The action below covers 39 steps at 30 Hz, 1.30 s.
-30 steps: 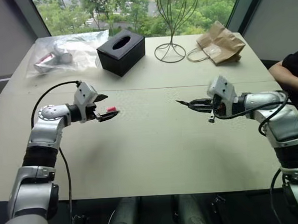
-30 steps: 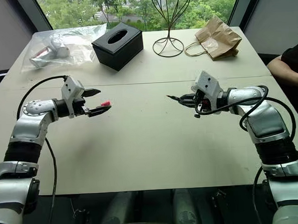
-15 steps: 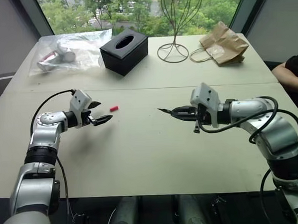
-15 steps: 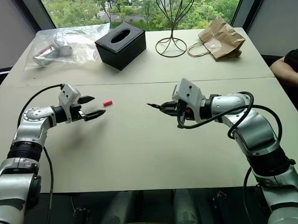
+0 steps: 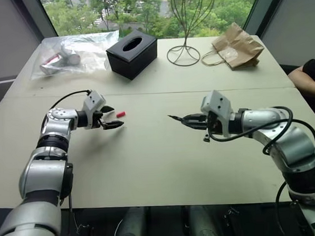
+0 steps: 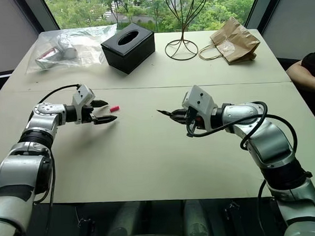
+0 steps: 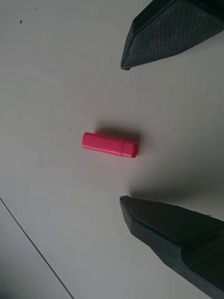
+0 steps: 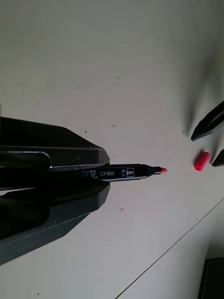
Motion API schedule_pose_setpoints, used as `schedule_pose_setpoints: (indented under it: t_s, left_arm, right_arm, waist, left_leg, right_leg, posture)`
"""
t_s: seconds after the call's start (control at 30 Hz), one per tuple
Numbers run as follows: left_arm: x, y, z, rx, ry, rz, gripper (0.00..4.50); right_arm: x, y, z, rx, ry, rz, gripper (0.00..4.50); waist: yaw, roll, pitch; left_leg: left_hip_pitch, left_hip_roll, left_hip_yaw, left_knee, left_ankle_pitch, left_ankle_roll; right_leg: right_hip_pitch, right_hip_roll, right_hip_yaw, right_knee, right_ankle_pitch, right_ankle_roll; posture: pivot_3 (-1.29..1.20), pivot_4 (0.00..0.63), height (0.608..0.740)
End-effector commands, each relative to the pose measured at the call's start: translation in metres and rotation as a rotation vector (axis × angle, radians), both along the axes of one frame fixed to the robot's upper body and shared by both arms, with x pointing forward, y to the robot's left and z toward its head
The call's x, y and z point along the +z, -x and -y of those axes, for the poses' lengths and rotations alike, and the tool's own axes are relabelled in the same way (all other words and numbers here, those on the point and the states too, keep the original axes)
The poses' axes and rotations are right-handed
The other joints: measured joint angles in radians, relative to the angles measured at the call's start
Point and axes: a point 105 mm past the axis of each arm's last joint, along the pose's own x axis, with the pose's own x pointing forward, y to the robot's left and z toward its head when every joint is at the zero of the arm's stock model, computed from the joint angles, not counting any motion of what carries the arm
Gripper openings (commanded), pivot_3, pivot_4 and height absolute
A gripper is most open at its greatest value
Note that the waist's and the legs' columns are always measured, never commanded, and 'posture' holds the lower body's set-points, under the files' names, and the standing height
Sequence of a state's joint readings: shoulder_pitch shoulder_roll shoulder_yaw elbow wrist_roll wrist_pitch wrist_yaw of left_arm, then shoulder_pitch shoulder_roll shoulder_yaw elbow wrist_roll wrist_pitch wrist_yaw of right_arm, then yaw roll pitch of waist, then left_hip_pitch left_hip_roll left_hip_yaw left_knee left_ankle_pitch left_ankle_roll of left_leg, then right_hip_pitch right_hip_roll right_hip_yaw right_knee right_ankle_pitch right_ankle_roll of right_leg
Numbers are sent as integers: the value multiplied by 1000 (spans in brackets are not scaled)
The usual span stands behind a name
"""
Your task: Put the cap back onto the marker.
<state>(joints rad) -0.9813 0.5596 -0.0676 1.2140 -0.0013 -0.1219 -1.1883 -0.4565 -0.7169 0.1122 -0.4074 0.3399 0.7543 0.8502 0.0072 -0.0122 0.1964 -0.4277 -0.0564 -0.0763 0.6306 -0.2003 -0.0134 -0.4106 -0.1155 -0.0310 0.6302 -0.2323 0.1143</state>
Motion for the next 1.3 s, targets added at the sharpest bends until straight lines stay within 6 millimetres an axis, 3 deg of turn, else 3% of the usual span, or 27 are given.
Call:
schedule_pose_setpoints:
  t_s: [0.03, 0.27, 0.37, 0.47, 0.97, 1.07, 1.17, 1.3]
  left_arm:
    - [11, -6, 4, -12, -19, 43, 4500]
    - [0, -5, 11, -3, -8, 17, 4500]
    - [-4, -4, 13, -9, -3, 6, 3687]
    - [-6, -3, 13, -11, -11, -1, 2216]
    - [-14, -2, 18, -15, -25, -21, 2216]
    - [-15, -1, 19, -19, -18, -32, 1415]
    - [-15, -1, 19, -20, -17, -34, 27]
    - [-16, -2, 21, -19, -13, -32, 27]
  right_arm:
    - [14, 5, -2, 13, -17, 57, 60]
    - [16, 5, -4, 6, -28, 64, 60]
    - [17, 5, -4, 4, -30, 65, 0]
    - [17, 5, -4, 1, -30, 65, 0]
    - [15, 4, -4, -4, -36, 63, 0]
    - [15, 4, -3, -8, -37, 62, 0]
    - [16, 3, -2, -14, -40, 62, 0]
    - [16, 3, -2, -19, -43, 60, 0]
  waist:
    - [1, 0, 0]
    - [2, 0, 0]
    - [4, 0, 0]
    - [4, 0, 0]
    - [6, 0, 0]
    - [5, 0, 0]
    - [5, 0, 0]
    - [5, 0, 0]
  left_leg:
    - [0, 0, 0, 0, 0, 0]
    - [0, 0, 0, 0, 0, 0]
    - [0, 0, -1, 1, 0, 0]
    - [0, 0, 0, 1, 0, 0]
    - [1, 0, -2, 2, 0, 0]
    - [1, 0, -2, 2, 0, 0]
    - [1, 0, -2, 1, 0, 0]
    - [1, 0, -2, 1, 0, 0]
  right_leg:
    - [0, 0, 0, 0, 0, 0]
    - [0, 0, 0, 0, 0, 0]
    - [1, 0, 0, 0, 0, 0]
    - [1, 0, 0, 0, 0, 0]
    - [2, 0, 0, 0, 0, 1]
    - [2, 0, 0, 0, 0, 1]
    - [2, 0, 0, 0, 0, 1]
    - [2, 0, 0, 0, 0, 1]
  posture:
    - [0, 150, 740]
    - [0, 150, 740]
    - [0, 150, 740]
    - [0, 150, 740]
    - [0, 150, 740]
    - [0, 150, 740]
    - [0, 150, 740]
    - [0, 150, 740]
